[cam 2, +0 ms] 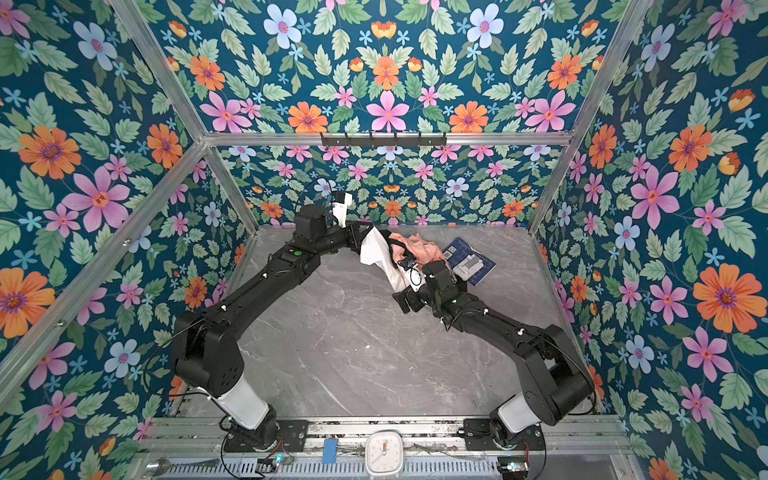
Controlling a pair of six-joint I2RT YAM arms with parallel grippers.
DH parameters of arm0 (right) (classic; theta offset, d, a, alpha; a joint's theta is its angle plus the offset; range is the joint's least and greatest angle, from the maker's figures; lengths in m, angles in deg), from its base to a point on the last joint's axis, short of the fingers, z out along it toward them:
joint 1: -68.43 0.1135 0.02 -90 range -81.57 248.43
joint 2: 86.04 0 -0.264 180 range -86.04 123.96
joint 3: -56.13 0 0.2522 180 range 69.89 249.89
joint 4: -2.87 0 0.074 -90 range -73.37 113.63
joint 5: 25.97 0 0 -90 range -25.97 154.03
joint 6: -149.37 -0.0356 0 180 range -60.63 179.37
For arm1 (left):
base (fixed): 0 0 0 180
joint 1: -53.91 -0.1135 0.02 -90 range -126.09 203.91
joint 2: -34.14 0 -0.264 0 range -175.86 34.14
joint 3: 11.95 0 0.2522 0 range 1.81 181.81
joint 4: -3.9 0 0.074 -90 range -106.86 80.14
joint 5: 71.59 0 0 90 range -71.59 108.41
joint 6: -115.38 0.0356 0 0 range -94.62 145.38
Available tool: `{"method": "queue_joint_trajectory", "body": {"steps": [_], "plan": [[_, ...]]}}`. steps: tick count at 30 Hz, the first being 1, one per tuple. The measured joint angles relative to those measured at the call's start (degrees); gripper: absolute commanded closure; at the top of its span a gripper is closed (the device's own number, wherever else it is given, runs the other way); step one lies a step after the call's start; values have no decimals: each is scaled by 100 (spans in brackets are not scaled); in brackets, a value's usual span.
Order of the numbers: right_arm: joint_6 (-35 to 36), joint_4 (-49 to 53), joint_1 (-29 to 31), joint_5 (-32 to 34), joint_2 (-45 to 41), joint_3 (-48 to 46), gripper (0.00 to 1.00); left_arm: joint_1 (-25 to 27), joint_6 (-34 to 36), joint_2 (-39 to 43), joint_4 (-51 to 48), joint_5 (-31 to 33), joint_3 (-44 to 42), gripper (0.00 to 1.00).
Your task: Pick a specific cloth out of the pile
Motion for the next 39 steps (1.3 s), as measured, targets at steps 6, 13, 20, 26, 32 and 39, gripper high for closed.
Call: {"method": "queue_joint_trajectory", "body": {"steps": [6, 13, 20, 26, 32, 39], "plan": [[-17, 17, 0, 4, 0, 9, 1, 2, -107, 81, 109, -26, -7, 100], [-17, 39, 0, 9, -57, 9, 1, 4, -155, 166, 195, -103, -9, 100], [-17, 42, 0, 11, -116, 0, 1, 7, -256, 264, 221, -140, -31, 100], [-17, 44, 0, 11, -127, -22, 1, 22, -262, 341, 323, -155, -55, 100], [-20, 48, 0, 13, -157, -55, 1, 33, -282, 367, 442, -157, -61, 100], [-20, 48, 0, 13, -168, -74, 1, 33, -282, 466, 468, -157, -61, 100]]}}
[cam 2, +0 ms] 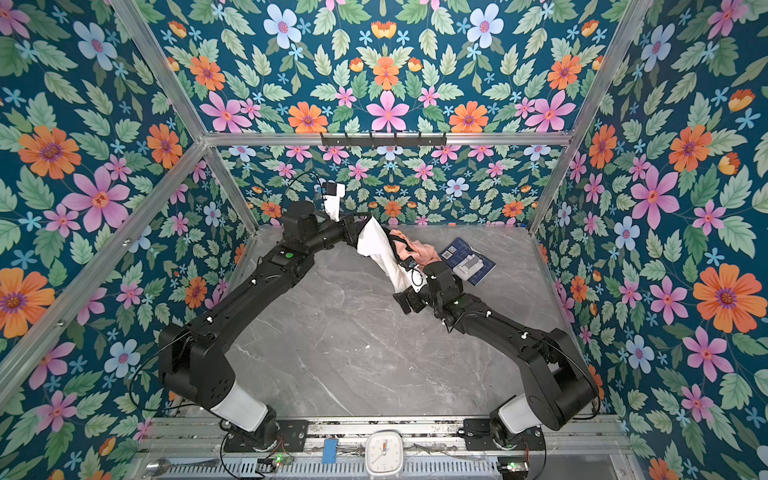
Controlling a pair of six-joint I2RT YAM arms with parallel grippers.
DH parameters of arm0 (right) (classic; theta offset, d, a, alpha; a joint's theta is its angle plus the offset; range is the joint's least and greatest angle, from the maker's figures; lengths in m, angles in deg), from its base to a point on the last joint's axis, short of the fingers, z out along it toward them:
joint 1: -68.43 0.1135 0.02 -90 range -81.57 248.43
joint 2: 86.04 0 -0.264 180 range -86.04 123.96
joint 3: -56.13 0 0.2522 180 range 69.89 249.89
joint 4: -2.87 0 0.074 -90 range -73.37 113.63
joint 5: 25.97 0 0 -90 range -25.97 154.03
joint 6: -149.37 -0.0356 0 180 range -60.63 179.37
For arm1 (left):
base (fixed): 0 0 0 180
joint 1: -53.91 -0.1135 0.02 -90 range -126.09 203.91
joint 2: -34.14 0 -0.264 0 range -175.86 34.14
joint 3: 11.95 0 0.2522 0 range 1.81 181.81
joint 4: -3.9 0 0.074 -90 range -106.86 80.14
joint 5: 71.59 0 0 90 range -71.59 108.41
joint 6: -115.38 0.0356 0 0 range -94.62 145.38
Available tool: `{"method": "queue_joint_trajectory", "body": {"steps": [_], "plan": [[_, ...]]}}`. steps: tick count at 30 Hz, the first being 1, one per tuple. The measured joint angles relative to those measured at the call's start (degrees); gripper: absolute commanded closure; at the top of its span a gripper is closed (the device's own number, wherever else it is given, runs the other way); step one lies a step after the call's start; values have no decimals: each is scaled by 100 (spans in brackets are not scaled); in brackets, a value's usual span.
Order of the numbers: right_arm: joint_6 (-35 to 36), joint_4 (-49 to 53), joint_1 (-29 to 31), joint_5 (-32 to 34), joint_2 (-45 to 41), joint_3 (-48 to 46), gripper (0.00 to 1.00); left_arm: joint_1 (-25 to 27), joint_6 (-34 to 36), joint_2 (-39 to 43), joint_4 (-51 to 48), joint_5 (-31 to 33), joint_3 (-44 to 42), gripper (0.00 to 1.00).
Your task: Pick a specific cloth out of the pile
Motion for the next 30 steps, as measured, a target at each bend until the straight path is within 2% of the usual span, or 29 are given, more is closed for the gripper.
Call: {"method": "queue_joint_trajectory", "body": {"steps": [22, 30], "plan": [[-17, 0, 0, -2, -48, 0, 1, 2, -46, 409, 337, -20, -151, 100], [-262, -240, 0, -42, -96, -2, 30, 2, -177, 433, 555, -90, -160, 100]]}}
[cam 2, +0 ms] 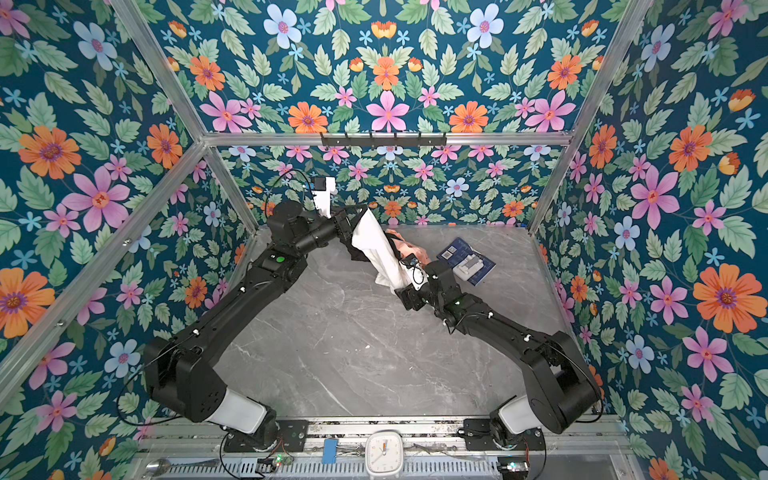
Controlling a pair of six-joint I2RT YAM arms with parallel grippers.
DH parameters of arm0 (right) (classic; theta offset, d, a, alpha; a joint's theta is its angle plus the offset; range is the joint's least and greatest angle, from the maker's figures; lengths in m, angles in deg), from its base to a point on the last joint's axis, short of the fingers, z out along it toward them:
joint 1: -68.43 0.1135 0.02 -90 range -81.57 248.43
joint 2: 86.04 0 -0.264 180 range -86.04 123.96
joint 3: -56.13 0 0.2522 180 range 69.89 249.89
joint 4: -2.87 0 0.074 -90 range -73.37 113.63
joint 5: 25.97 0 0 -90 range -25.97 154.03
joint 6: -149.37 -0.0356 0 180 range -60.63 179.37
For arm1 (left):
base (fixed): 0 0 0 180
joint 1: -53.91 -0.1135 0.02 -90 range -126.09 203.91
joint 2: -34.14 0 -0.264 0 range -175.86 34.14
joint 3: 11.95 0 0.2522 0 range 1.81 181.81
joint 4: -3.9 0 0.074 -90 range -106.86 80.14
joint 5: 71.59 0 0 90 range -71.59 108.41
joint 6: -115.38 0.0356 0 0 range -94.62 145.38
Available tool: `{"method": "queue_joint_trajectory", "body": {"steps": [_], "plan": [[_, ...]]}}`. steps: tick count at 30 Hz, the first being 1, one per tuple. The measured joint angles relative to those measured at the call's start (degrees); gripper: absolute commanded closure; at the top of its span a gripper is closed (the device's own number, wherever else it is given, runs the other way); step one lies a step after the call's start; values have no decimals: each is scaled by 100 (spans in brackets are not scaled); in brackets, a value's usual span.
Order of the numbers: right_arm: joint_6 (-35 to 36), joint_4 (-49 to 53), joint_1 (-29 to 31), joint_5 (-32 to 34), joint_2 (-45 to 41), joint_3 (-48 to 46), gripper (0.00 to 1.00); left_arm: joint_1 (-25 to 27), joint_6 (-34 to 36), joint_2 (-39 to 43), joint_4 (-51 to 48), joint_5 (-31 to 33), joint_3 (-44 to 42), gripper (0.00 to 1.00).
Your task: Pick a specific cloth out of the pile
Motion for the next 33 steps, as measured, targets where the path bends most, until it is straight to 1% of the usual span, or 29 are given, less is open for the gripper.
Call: {"method": "queue_joint_trajectory", "body": {"steps": [4, 8, 14, 17, 33], "plan": [[-184, -188, 0, -98, 48, 2, 50, 0, -94, 0, 109, -20, -31, 100], [-330, -372, 0, -223, 175, 4, 64, 0, -98, 0, 175, -31, -92, 99], [-511, -466, -2, -411, 293, 66, 90, 0, -101, 0, 199, -33, -125, 99], [-595, -531, 4, -479, 293, 66, 99, 0, -101, 0, 208, -31, -136, 99], [-474, -479, 4, -450, -238, 101, 100, 0, -70, -109, 306, -4, -251, 100]]}}
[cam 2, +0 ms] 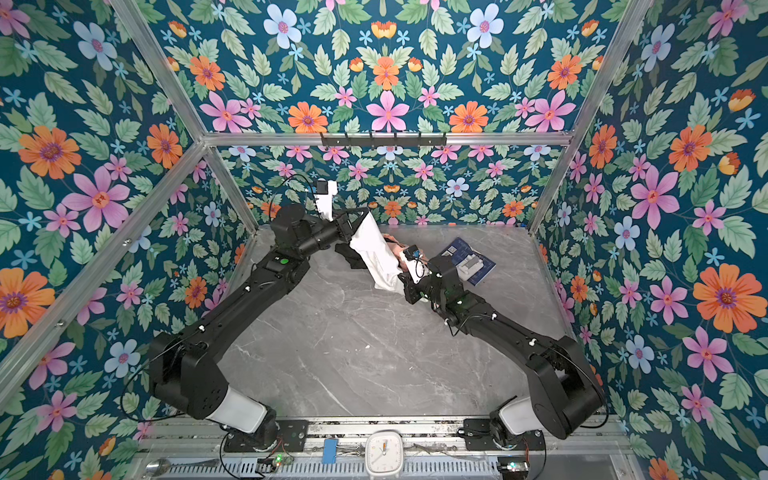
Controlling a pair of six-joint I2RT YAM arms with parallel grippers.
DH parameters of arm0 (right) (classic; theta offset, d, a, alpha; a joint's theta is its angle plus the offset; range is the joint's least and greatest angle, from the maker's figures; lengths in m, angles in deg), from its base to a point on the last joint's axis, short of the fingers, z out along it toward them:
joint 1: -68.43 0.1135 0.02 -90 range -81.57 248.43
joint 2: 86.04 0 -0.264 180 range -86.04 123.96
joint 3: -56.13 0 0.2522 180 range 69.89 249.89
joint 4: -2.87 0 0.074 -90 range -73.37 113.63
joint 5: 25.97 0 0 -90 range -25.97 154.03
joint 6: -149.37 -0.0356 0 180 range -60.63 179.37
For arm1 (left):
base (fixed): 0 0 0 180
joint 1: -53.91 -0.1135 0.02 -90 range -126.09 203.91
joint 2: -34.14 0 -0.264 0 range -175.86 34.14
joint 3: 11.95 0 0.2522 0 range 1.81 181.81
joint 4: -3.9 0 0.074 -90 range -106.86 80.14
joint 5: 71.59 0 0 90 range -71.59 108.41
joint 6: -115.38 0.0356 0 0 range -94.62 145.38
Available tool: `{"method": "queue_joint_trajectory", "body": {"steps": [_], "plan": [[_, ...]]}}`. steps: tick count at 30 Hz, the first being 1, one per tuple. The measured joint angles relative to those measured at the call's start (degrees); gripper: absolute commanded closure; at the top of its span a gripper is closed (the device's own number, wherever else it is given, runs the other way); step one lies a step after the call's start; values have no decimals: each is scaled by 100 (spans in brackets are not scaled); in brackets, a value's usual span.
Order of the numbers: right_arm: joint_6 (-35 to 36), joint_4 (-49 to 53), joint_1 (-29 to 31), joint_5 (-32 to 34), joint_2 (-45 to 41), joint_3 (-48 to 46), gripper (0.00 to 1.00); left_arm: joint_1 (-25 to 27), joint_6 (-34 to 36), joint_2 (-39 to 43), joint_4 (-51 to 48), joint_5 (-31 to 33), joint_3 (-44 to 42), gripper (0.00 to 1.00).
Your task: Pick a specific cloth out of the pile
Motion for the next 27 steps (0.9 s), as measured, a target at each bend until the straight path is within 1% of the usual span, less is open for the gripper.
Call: {"method": "queue_joint_trajectory", "body": {"steps": [13, 27], "plan": [[42, 22, 0, 85, -476, 94, 100, 0, 81, -17, 87, 98, -168, 100], [39, 24, 0, 186, -881, 258, 100, 0, 81, -17, 173, 109, -90, 99]]}}
